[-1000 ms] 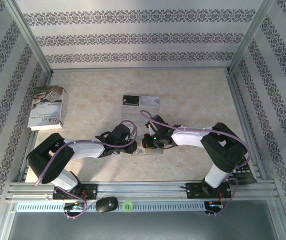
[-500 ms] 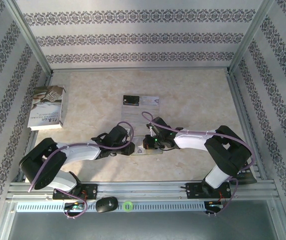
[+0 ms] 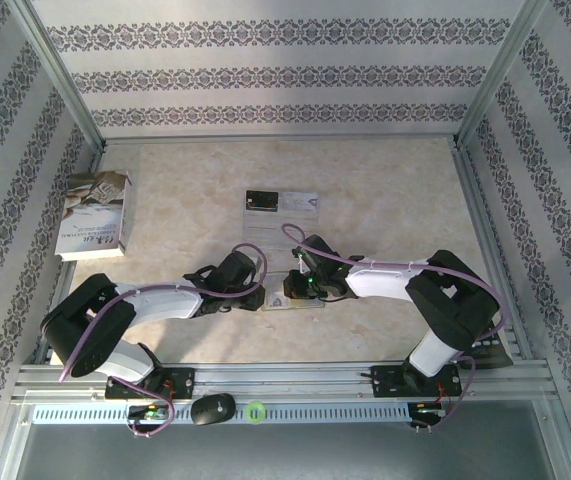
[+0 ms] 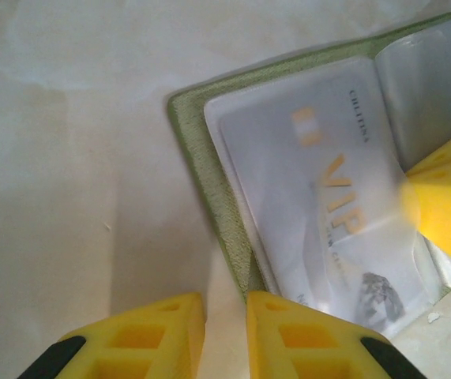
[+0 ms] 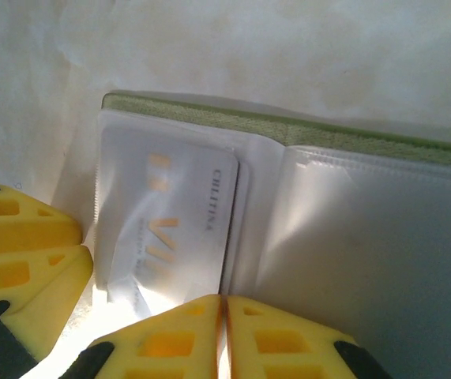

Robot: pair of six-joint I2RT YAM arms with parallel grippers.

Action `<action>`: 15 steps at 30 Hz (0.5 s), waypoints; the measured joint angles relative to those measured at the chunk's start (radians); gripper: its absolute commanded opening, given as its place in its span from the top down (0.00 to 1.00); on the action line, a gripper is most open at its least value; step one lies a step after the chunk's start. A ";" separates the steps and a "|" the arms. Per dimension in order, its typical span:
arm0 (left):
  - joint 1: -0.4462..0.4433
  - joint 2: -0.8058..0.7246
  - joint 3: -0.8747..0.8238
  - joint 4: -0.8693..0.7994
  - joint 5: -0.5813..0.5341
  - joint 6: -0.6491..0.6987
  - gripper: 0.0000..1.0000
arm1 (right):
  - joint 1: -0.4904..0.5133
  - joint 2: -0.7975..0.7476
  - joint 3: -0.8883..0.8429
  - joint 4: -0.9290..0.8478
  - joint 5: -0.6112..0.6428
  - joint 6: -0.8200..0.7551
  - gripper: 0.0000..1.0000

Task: Take the credit cards out of the card holder

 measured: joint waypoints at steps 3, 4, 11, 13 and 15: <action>0.000 0.000 0.001 -0.001 0.001 0.000 0.77 | 0.000 0.002 0.000 0.006 -0.005 0.011 0.83; 0.000 0.000 0.001 -0.001 0.001 0.000 0.76 | 0.000 0.003 0.000 0.008 -0.007 0.018 0.83; 0.000 0.000 0.001 -0.001 0.001 0.000 0.77 | -0.001 0.009 -0.010 0.048 -0.027 0.045 0.81; 0.000 0.000 0.001 -0.001 0.002 -0.001 0.77 | -0.001 0.009 -0.012 0.055 -0.032 0.048 0.80; 0.000 0.003 0.001 0.000 0.002 0.000 0.77 | -0.001 0.009 -0.012 0.058 -0.034 0.052 0.80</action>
